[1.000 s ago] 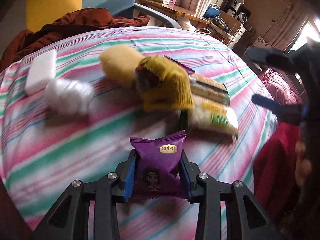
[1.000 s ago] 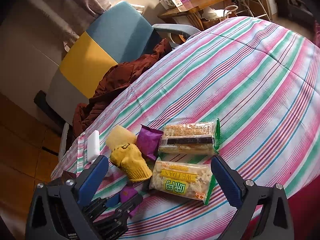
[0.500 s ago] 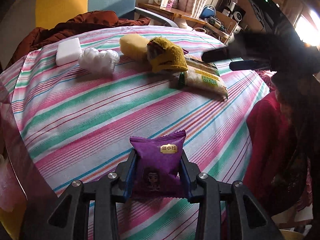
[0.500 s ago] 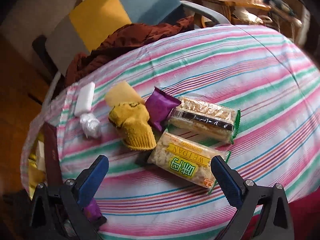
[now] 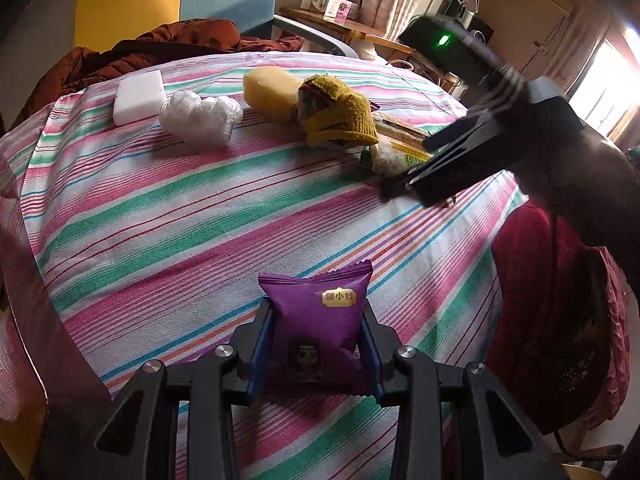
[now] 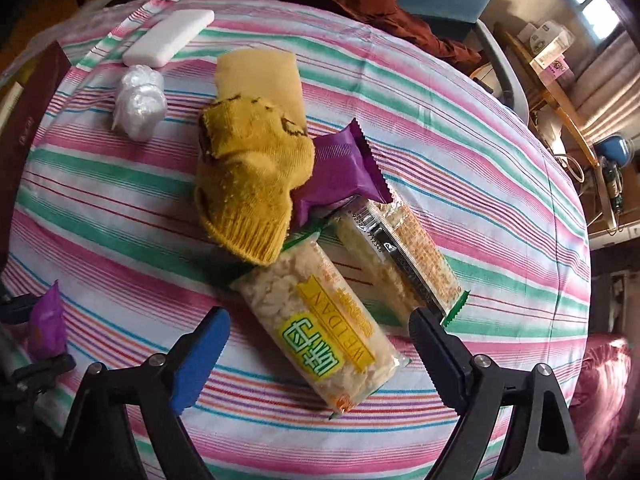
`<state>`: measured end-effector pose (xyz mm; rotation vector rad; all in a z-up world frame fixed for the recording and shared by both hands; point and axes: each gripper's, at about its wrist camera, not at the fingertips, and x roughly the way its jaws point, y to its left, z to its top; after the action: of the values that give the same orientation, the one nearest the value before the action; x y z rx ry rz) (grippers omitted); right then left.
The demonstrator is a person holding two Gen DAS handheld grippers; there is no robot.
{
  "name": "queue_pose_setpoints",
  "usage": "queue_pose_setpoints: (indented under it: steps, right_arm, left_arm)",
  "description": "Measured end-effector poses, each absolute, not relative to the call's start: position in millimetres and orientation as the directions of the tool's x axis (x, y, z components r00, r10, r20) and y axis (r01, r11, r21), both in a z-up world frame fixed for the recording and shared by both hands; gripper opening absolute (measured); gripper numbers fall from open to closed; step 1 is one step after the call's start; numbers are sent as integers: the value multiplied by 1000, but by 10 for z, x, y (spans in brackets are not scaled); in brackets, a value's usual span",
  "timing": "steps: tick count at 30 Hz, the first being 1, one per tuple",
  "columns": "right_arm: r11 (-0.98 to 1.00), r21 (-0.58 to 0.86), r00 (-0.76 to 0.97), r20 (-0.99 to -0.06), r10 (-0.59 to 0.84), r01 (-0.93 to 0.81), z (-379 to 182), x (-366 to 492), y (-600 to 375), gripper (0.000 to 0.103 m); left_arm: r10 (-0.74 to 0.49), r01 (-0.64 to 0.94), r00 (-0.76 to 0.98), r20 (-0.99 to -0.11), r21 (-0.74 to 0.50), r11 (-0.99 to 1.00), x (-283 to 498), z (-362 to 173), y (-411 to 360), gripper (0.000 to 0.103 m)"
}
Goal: Organize objects
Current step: 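Grasp the WEIDAN rice cracker bag with the right gripper while the left holds the purple packet, then lower the purple packet into the gold tray with left while right lowers the WEIDAN bag in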
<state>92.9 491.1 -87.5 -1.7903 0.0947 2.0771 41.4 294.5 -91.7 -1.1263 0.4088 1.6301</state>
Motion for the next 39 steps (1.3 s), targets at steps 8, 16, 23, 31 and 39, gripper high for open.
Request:
queue_pose_setpoints:
  steps: [8,16,23,31,39]
  right_arm:
    - [-912,-68,-85,-990,112,-403,-937,1118,5044,53]
    - [-920,-45,-145,-983,109,-389,-734,1276,4843,49]
    - [-911,29,-241,-967,78,-411,-503,1485,4759,49]
    - [-902,144,-417,-908,44,-407,-166,1517,4384,49]
    - [-917,305,-588,-803,-102,-256,106,919,3337,49]
  left_arm:
    - [574,-887,-1,-819,-264,-378,424,-913,2927,38]
    - [582,-883,5,-813,-277,-380,458,-836,2778,37]
    - [634,-885,-5,-773,-293,-363,552,-590,2609,37]
    - [706,-845,-94,-702,-319,-429,391,-154,2121,37]
    - [673,-675,-300,-676,-347,-651,-170,76,1108,37]
